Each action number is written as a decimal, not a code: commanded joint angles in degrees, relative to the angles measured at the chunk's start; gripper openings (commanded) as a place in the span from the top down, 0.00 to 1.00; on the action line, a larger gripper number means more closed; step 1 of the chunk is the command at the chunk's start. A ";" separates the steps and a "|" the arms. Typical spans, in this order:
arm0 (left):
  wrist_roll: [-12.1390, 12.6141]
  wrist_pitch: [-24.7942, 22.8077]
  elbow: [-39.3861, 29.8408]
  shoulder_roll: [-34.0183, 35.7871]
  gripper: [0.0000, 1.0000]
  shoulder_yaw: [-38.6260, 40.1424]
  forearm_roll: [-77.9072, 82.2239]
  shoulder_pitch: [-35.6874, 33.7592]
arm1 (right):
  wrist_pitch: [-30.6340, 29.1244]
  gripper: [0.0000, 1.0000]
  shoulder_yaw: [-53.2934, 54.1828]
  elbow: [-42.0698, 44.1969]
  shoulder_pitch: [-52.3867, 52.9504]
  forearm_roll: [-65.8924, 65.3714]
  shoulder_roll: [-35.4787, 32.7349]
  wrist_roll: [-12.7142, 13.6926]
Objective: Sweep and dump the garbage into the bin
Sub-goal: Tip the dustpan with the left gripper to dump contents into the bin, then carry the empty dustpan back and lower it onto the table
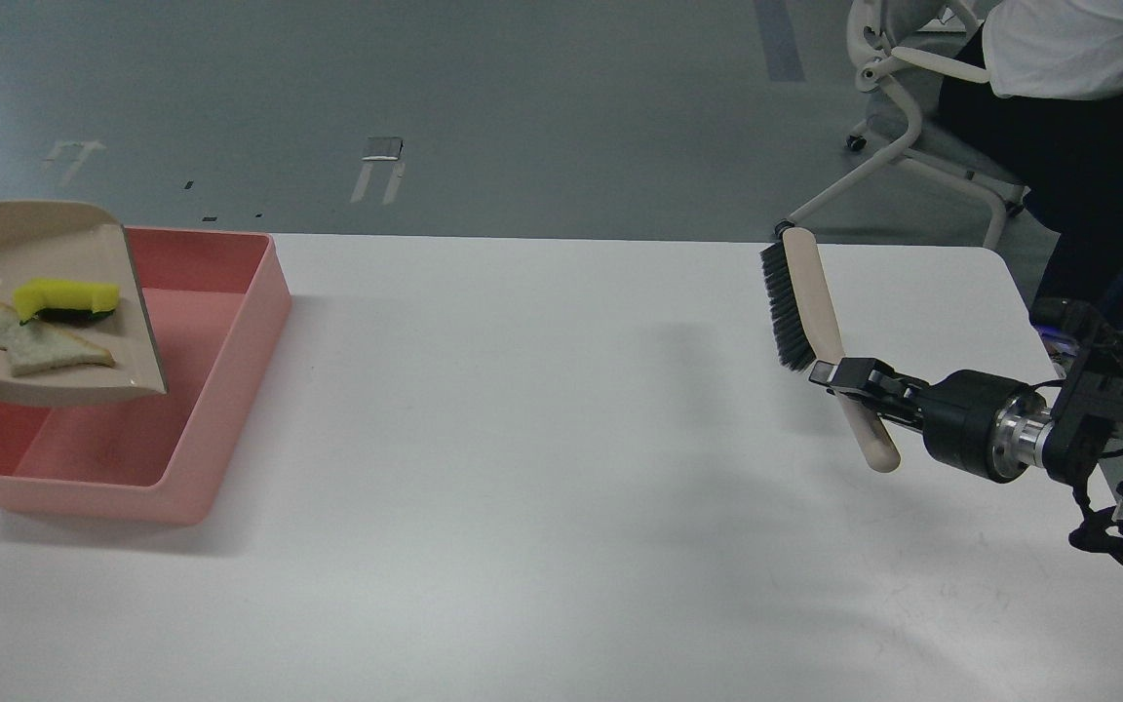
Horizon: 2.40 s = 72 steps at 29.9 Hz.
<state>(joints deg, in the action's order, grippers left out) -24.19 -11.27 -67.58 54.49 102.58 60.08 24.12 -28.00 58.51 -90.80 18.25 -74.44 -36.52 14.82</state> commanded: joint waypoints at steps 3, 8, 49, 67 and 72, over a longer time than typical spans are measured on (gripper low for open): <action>-3.14 2.21 0.00 3.60 0.97 -0.54 3.91 0.22 | 0.00 1.00 0.11 -0.08 -0.76 0.00 0.13 -0.05; -3.32 2.39 0.00 5.01 0.97 -0.62 6.19 0.13 | 0.00 1.00 0.11 -0.08 -0.76 0.00 0.13 -0.05; 3.95 -4.73 -12.56 10.56 0.97 -1.69 -14.09 -3.73 | 0.00 1.00 1.25 -1.04 -1.90 0.00 -2.32 -0.32; 21.20 -3.68 -29.71 -18.71 0.97 -12.66 0.56 -9.18 | 0.00 1.00 1.87 0.27 -2.87 -0.09 -9.71 -1.20; 25.32 -3.41 -29.71 -24.94 0.97 -16.16 4.69 -13.39 | 0.00 1.00 2.13 2.20 -2.96 -0.09 -10.68 -1.28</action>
<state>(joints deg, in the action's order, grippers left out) -1.20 -14.88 -97.29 33.09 89.28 62.80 13.62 -28.00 60.49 -89.90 15.30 -74.54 -46.62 13.62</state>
